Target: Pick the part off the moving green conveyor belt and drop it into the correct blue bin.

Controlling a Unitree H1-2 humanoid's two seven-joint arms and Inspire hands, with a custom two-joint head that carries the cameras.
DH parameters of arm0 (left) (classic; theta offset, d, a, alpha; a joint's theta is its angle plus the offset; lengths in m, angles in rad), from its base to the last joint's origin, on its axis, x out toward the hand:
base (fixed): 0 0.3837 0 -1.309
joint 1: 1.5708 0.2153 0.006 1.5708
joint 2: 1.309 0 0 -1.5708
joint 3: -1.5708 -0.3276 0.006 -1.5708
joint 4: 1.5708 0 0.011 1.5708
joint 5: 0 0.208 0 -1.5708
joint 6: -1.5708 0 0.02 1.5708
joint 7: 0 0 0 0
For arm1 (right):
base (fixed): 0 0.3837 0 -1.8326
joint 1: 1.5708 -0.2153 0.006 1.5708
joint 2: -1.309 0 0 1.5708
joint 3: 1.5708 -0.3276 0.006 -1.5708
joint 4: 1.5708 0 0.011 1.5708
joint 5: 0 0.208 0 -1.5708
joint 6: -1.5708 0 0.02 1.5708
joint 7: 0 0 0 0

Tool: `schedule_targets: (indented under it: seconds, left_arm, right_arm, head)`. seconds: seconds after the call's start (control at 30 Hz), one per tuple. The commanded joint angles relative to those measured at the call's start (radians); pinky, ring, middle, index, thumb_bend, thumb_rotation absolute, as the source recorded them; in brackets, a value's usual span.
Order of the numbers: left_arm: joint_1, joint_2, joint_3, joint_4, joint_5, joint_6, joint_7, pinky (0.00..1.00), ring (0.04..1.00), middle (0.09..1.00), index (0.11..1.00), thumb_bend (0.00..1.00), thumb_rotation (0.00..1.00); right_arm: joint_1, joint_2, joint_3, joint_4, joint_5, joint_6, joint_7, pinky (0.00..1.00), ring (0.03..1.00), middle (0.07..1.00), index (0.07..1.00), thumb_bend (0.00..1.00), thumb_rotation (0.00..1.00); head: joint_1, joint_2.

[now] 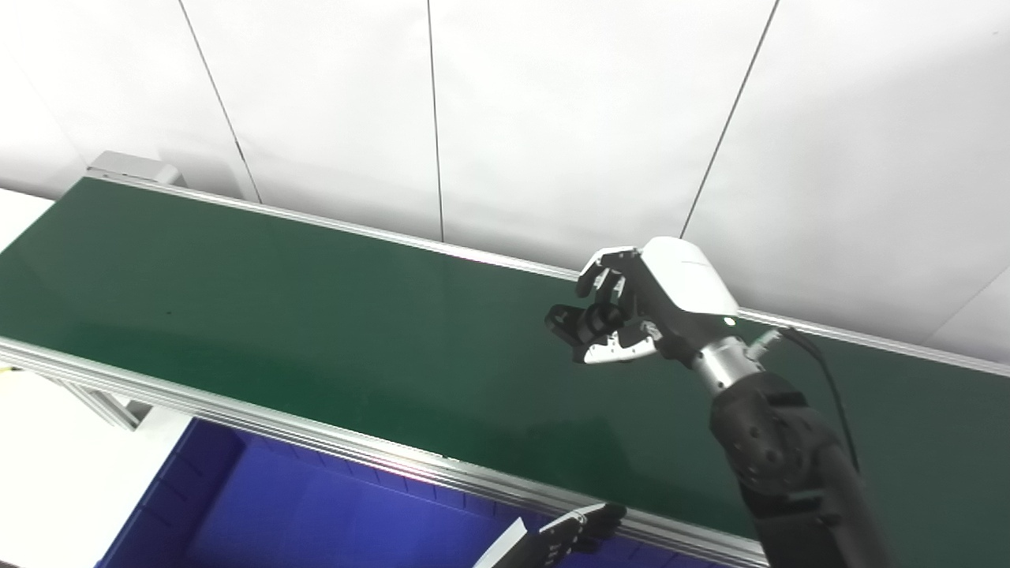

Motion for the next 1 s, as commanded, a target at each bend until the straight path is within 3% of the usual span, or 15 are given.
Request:
schedule_targets:
  seconds: [0.0, 0.13, 0.2, 0.33, 0.47, 0.57, 0.77, 0.97]
  left_arm:
    - [0.017, -0.021, -0.028, -0.043, -0.012, -0.014, -0.008, 0.86, 0.892, 0.909, 0.889, 0.92, 0.87]
    - [0.026, -0.011, -0.023, -0.054, -0.021, -0.021, -0.008, 0.85, 0.888, 0.904, 0.886, 0.92, 0.87]
    - [0.029, -0.006, -0.02, -0.059, -0.027, -0.025, -0.01, 0.84, 0.887, 0.902, 0.887, 0.92, 0.87]
    - [0.042, 0.016, -0.013, -0.085, -0.051, -0.021, -0.02, 0.84, 0.901, 0.913, 0.896, 0.92, 0.87]
    - [0.055, 0.033, -0.005, -0.106, -0.074, -0.025, -0.03, 0.83, 0.903, 0.919, 0.903, 0.93, 0.87]
    - [0.07, 0.054, -0.001, -0.135, -0.099, -0.02, -0.041, 0.89, 0.934, 0.937, 0.921, 0.93, 0.86]
    - [0.09, 0.091, 0.006, -0.182, -0.153, -0.015, -0.063, 0.95, 0.97, 0.967, 0.951, 0.9, 0.84]
    - [0.106, 0.117, 0.021, -0.224, -0.203, 0.008, -0.078, 0.99, 0.99, 0.985, 0.976, 0.91, 0.85]
  right_arm:
    - [-0.012, 0.007, -0.034, -0.057, 0.046, 0.021, 0.012, 0.2, 0.261, 0.409, 0.506, 0.52, 0.0]
    - [0.035, 0.007, -0.111, -0.139, 0.162, 0.071, 0.055, 0.15, 0.215, 0.466, 0.484, 0.53, 0.0]
    - [0.059, 0.009, -0.146, -0.172, 0.218, 0.106, 0.074, 0.17, 0.243, 0.418, 0.509, 0.52, 0.0]
    - [0.121, 0.014, -0.218, -0.243, 0.343, 0.191, 0.102, 0.23, 0.312, 0.457, 0.512, 0.53, 0.0]
    - [0.18, 0.004, -0.259, -0.292, 0.433, 0.24, 0.111, 0.25, 0.321, 0.457, 0.516, 0.53, 0.0]
    - [0.243, -0.005, -0.294, -0.332, 0.505, 0.286, 0.109, 0.26, 0.324, 0.456, 0.514, 0.53, 0.0]
    - [0.402, -0.024, -0.354, -0.383, 0.621, 0.3, 0.092, 0.27, 0.327, 0.454, 0.515, 0.53, 0.0]
    - [0.556, -0.05, -0.369, -0.453, 0.69, 0.287, 0.084, 0.25, 0.308, 0.455, 0.523, 0.53, 0.0]
  head:
    - [-0.024, 0.006]
    - [-0.065, 0.017]
    - [-0.094, 0.025]
    - [-0.161, 0.051]
    - [-0.223, 0.083]
    - [-0.272, 0.109]
    - [-0.346, 0.159]
    - [-0.392, 0.212]
